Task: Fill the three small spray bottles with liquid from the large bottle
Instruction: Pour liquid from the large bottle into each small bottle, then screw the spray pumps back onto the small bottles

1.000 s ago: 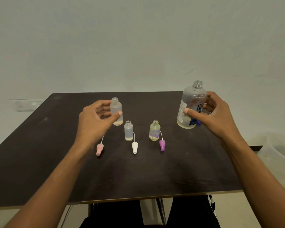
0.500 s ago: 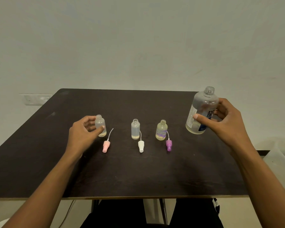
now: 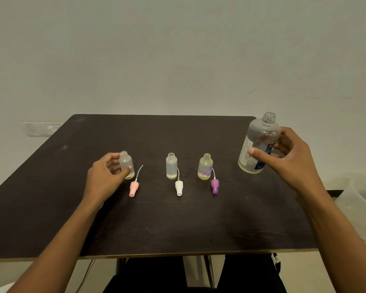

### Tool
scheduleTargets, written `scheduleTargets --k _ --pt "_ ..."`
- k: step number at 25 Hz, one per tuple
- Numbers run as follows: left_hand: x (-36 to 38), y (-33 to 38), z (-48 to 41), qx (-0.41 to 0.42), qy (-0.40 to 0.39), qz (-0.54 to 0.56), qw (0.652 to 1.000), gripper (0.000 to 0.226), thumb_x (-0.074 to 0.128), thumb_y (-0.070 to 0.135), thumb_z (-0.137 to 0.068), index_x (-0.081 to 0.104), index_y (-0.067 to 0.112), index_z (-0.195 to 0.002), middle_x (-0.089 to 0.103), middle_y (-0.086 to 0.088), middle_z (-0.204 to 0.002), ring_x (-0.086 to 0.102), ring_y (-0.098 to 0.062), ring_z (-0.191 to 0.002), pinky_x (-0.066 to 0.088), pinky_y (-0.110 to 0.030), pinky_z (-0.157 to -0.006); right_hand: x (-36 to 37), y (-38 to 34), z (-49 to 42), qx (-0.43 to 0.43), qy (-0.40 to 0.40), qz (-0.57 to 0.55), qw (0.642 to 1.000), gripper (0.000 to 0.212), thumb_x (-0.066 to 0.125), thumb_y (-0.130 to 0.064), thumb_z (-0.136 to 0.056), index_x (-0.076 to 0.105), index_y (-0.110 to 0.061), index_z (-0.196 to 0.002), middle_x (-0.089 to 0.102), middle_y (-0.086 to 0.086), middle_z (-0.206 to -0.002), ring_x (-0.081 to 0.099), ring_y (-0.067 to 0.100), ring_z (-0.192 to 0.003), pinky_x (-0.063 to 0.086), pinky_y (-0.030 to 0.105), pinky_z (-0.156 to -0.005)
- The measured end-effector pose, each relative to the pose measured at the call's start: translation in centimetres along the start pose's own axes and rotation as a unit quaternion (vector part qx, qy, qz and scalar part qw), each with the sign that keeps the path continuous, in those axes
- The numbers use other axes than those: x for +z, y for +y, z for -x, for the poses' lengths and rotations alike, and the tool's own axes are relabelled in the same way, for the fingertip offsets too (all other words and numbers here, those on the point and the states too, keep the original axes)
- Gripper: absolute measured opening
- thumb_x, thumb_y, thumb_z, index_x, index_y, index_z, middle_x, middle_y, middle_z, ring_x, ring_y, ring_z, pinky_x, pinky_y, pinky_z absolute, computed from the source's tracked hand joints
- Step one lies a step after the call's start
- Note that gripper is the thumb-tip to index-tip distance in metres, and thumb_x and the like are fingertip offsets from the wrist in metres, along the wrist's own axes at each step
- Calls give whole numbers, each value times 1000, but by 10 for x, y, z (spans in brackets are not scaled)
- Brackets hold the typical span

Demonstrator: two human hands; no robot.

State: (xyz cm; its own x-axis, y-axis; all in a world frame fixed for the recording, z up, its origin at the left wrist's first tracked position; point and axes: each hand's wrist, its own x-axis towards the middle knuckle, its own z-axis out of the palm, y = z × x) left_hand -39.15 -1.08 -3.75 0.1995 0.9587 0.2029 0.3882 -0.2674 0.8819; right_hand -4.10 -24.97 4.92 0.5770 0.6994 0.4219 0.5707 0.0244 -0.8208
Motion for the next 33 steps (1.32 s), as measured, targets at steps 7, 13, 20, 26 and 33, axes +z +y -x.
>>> scheduleTargets --k 7,13,20,26,33 --pt "-7 24 5 94 13 -33 995 77 83 32 -87 42 33 -152 48 8 -157 47 -12 -143 40 -37 -117 -2 -3 3 9 2 -9 1000 67 86 -42 -73 60 -25 -132 68 -15 -123 65 0 -113 48 10 -87" --pt "14 99 16 206 -38 27 978 70 80 39 -89 45 34 -150 49 20 -153 46 -1 -142 39 -38 -120 -1 -6 0 5 0 -10 1000 63 89 -36 -77 58 -29 -132 64 -27 -118 62 -11 -107 48 8 -83" --pt "92 167 39 285 -191 76 936 78 83 38 -84 46 27 -151 53 16 -150 54 -4 -136 47 -42 -114 -1 -11 0 -11 0 -25 1000 69 88 -45 -73 57 -31 -134 65 -19 -125 62 -6 -113 47 -2 -76" --pt "148 185 63 301 -264 86 912 91 90 32 -78 37 34 -153 52 23 -146 55 1 -130 48 -28 -111 -2 -10 3 -23 -8 -28 999 67 92 -38 -77 59 -31 -135 68 -15 -129 66 5 -120 57 18 -93" --pt "173 182 69 244 -232 124 933 82 88 22 -81 44 27 -149 61 11 -139 61 -6 -125 52 -22 -106 0 -6 7 -14 -10 -36 999 65 92 -35 -77 60 -31 -133 69 -17 -126 64 1 -118 55 12 -90"
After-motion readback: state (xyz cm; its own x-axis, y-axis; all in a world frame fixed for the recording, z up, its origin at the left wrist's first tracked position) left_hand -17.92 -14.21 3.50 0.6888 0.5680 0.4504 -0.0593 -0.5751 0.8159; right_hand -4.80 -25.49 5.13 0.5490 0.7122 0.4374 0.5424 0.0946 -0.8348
